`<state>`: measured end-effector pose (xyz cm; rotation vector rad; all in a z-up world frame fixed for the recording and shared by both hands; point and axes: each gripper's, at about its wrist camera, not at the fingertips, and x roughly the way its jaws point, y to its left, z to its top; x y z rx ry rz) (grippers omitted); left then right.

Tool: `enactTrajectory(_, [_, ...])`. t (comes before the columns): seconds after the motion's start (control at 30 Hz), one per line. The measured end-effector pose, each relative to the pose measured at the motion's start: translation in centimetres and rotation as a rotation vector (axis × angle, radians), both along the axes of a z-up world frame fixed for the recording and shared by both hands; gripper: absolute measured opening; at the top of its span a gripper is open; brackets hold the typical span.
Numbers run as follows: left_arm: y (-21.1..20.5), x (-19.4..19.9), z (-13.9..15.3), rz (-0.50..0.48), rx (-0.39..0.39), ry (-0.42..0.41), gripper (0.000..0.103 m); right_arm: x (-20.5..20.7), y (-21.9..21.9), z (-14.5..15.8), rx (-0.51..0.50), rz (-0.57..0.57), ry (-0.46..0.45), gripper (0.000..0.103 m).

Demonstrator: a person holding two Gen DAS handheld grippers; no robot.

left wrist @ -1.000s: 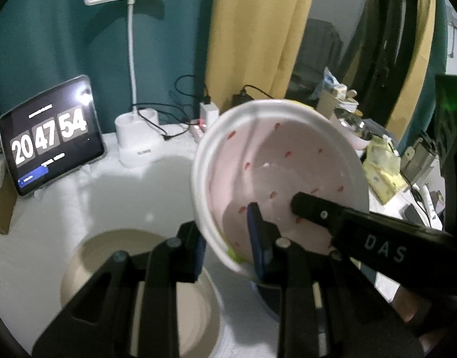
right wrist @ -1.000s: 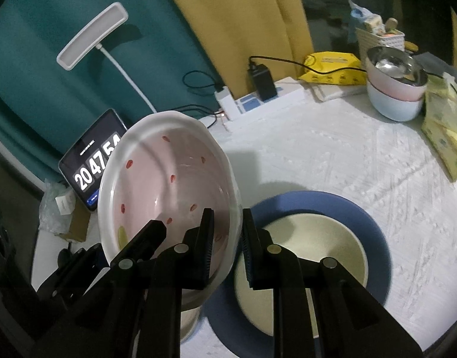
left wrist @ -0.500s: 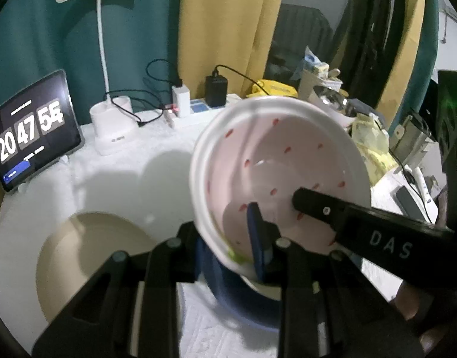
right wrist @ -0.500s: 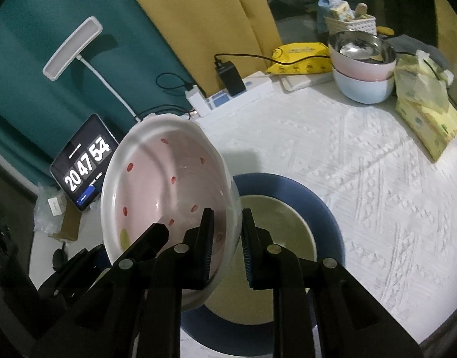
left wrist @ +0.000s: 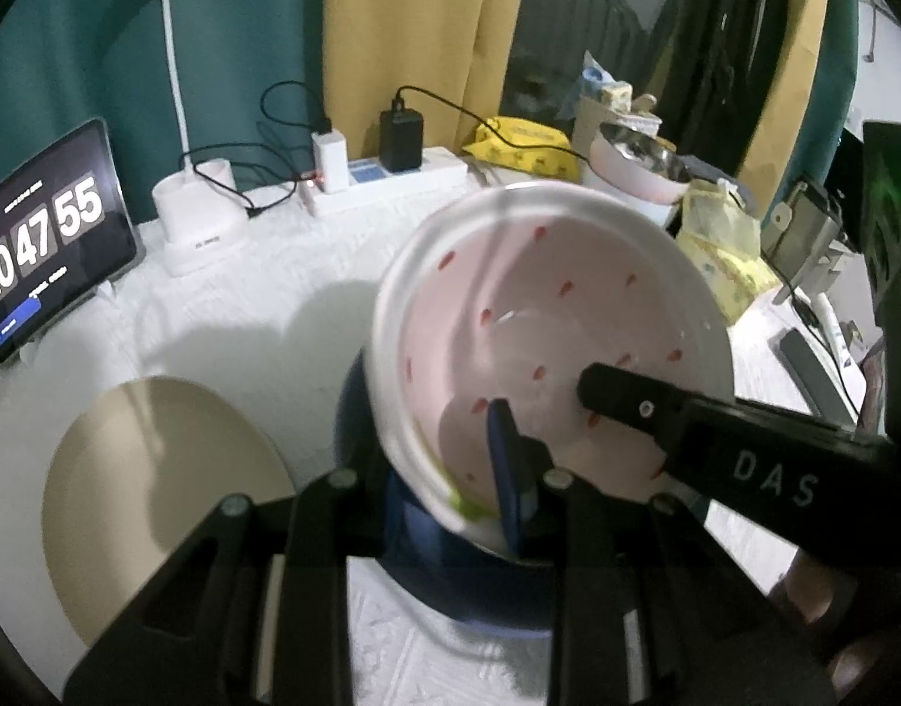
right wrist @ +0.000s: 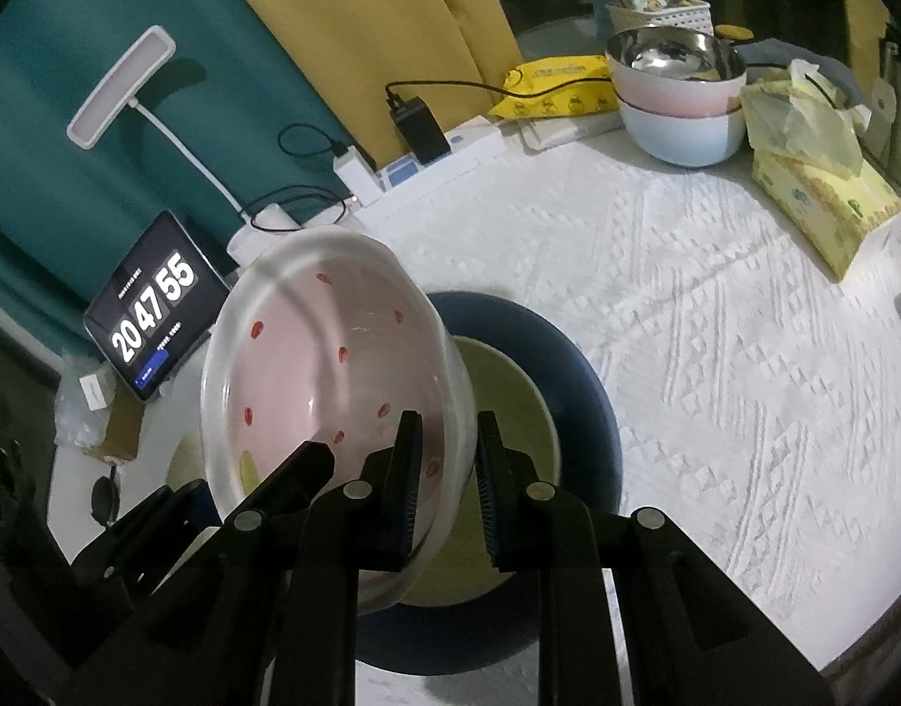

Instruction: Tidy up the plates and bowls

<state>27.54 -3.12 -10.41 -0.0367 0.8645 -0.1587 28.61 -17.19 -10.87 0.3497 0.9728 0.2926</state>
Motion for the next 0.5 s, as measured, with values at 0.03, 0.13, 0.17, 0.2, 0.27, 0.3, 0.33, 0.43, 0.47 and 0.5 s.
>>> enactTrajectory(0.03, [-0.09,-0.03,-0.11,-0.001,0.002,0.003,0.026,-0.01,-0.05,-0.15,-0.001,0.0,0.005,0.02])
enactTrajectory(0.13, [-0.32,-0.08,-0.44,-0.006,0.008,0.011,0.026,-0.11,-0.18,-0.53,-0.005,0.001,0.015,0.02])
enactTrajectory(0.17, [-0.37,-0.12,-0.54,-0.007,0.009,0.013,0.026,-0.11,-0.18,-0.61,-0.007,0.003,0.018,0.02])
enactTrajectory(0.2, [-0.43,-0.13,-0.65,-0.008,0.011,0.015,0.026,-0.14,-0.15,-0.69,-0.011,0.006,0.02,0.02])
enactTrajectory(0.27, [-0.45,-0.14,-0.82,-0.008,0.013,0.017,0.026,-0.12,-0.1,-0.76,-0.018,0.009,0.022,0.02])
enactTrajectory(0.3, [-0.53,-0.18,-0.82,-0.009,0.018,0.014,0.026,-0.14,-0.05,-0.74,-0.023,0.011,0.019,0.02])
enactTrajectory(0.33, [-0.6,-0.16,-0.82,-0.01,0.022,0.012,0.026,-0.23,0.0,-0.73,-0.034,0.015,0.012,0.02])
enactTrajectory(0.43, [-0.75,-0.16,-0.82,-0.012,0.028,0.011,0.027,-0.34,0.33,-0.75,-0.065,0.023,0.001,0.022])
enactTrajectory(0.47, [-0.75,-0.18,-0.84,-0.013,0.03,0.011,0.028,-0.35,0.34,-0.75,-0.071,0.026,-0.001,0.022])
enactTrajectory(0.5, [-0.72,-0.19,-0.86,-0.013,0.031,0.011,0.028,-0.34,0.3,-0.77,-0.074,0.028,-0.002,0.022])
